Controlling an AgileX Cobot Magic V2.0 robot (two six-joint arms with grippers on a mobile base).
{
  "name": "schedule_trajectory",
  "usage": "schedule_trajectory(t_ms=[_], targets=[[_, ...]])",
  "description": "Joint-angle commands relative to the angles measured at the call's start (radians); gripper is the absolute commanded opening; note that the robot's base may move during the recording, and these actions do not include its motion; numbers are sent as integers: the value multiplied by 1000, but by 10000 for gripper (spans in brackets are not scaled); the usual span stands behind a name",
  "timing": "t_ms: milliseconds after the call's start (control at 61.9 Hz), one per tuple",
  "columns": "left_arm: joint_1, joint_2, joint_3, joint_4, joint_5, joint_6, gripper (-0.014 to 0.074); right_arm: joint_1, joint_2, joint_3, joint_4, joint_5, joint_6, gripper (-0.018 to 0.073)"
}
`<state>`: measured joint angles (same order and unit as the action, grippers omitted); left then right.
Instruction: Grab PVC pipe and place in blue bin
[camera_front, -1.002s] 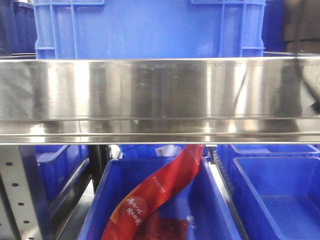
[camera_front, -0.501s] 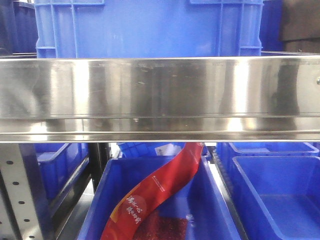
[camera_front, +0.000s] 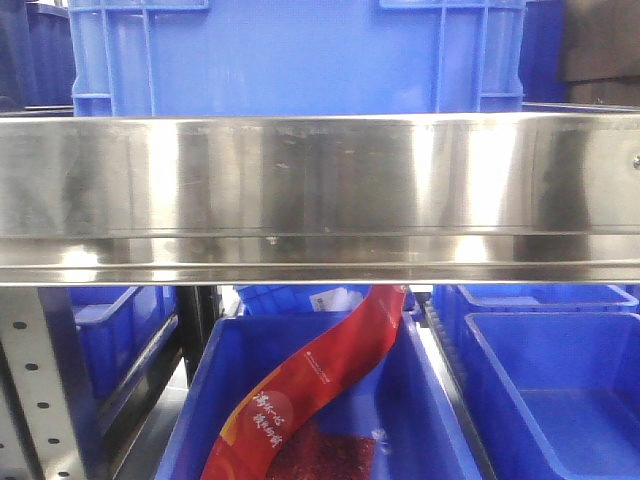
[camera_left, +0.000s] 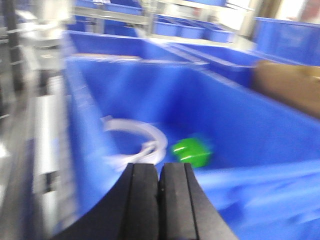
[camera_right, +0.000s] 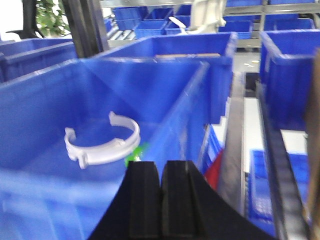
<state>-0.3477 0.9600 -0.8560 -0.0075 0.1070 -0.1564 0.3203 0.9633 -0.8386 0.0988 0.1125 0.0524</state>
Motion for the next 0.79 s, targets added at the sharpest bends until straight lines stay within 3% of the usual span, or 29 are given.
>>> schedule_trajectory(t_ms=[0, 145, 323, 776], targets=[[41, -69, 57, -10, -18, -4, -111, -15, -66, 61, -7, -35, 0, -167], [86, -192, 178, -2, -14, -4, -111, -37, -164, 168, -9, -47, 0, -167], [86, -319, 285, 13, -23, -4, -111, -41, -278, 250, -9, -47, 0, -167], [86, -426, 309, 13, -25, -4, -111, -41, -481, 255, -9, -16, 0, -167]])
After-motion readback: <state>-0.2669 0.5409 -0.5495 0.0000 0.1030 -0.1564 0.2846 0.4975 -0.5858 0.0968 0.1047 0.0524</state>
